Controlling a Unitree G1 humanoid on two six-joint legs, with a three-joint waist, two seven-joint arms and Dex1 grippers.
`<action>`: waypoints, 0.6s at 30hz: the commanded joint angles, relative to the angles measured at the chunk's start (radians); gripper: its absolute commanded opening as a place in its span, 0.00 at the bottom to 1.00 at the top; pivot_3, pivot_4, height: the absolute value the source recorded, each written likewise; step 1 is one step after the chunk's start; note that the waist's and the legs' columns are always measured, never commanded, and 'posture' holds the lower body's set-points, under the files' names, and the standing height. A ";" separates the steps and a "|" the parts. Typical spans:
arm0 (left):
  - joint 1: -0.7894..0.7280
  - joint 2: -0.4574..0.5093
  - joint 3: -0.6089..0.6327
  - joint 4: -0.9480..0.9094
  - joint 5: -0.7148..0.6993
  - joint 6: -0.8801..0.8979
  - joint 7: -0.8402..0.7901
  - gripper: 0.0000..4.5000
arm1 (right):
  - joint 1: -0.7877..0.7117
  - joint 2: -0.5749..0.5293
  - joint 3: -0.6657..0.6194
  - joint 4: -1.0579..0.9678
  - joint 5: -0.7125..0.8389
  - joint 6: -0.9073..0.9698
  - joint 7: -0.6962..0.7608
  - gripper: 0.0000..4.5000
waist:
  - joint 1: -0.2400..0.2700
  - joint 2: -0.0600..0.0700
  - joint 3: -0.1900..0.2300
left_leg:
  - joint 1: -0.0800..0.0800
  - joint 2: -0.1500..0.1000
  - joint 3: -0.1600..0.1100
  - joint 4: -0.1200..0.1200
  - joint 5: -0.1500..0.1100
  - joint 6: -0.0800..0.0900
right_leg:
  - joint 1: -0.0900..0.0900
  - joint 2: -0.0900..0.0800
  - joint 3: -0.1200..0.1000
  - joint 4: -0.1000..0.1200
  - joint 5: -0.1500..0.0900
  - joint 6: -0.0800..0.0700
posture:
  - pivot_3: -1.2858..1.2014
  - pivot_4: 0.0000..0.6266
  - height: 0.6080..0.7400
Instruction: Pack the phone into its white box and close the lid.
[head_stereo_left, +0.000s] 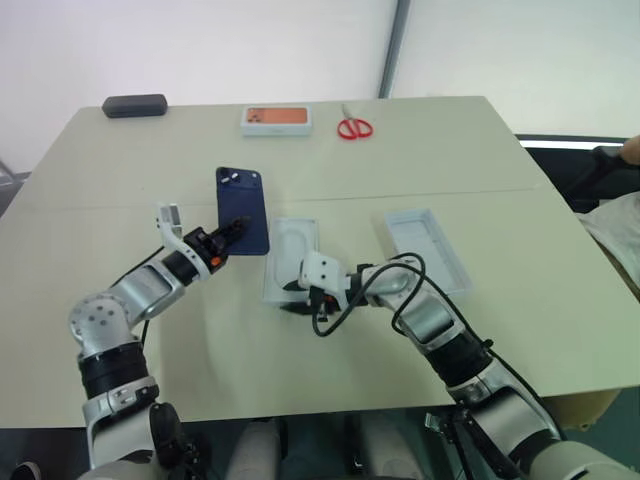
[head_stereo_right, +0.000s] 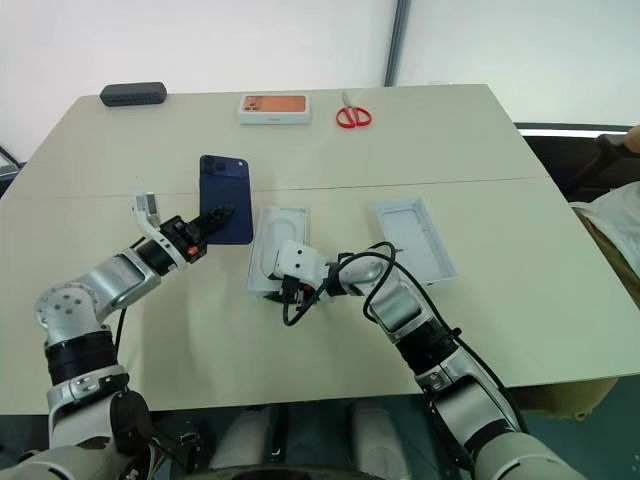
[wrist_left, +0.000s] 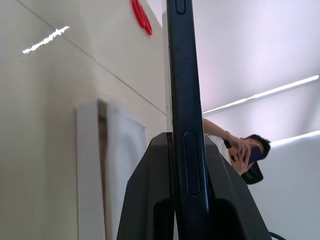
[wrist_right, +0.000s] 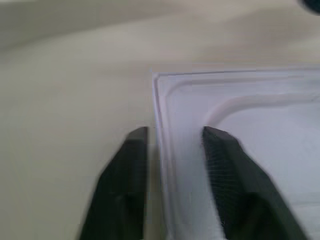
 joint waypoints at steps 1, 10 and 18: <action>0.013 -0.011 -0.024 -0.076 -0.044 -0.002 0.005 0.00 | 0.000 -0.006 0.007 -0.025 0.011 0.001 0.011 0.85 | 0.001 0.000 0.000 | 0.000 0.000 0.000 0.000 0.000 0.000 | 0.000 0.000 0.000 0.000 0.000 0.000 | 0.52 0.24 1.00; 0.035 -0.007 -0.048 -0.084 -0.069 0.000 0.017 0.00 | -0.022 -0.105 -0.121 -0.189 0.110 0.123 0.034 0.85 | 0.005 0.000 0.001 | -0.001 0.000 0.000 0.001 0.000 0.000 | 0.000 0.000 0.000 0.000 0.000 0.000 | 0.52 0.24 1.00; 0.026 -0.040 -0.104 -0.067 -0.068 0.007 0.021 0.00 | 0.027 -0.216 -0.249 -0.309 0.248 0.214 0.060 0.85 | 0.008 -0.001 0.001 | -0.002 0.000 0.000 0.000 0.000 0.000 | -0.001 0.000 0.000 -0.002 0.000 0.000 | 0.52 0.24 1.00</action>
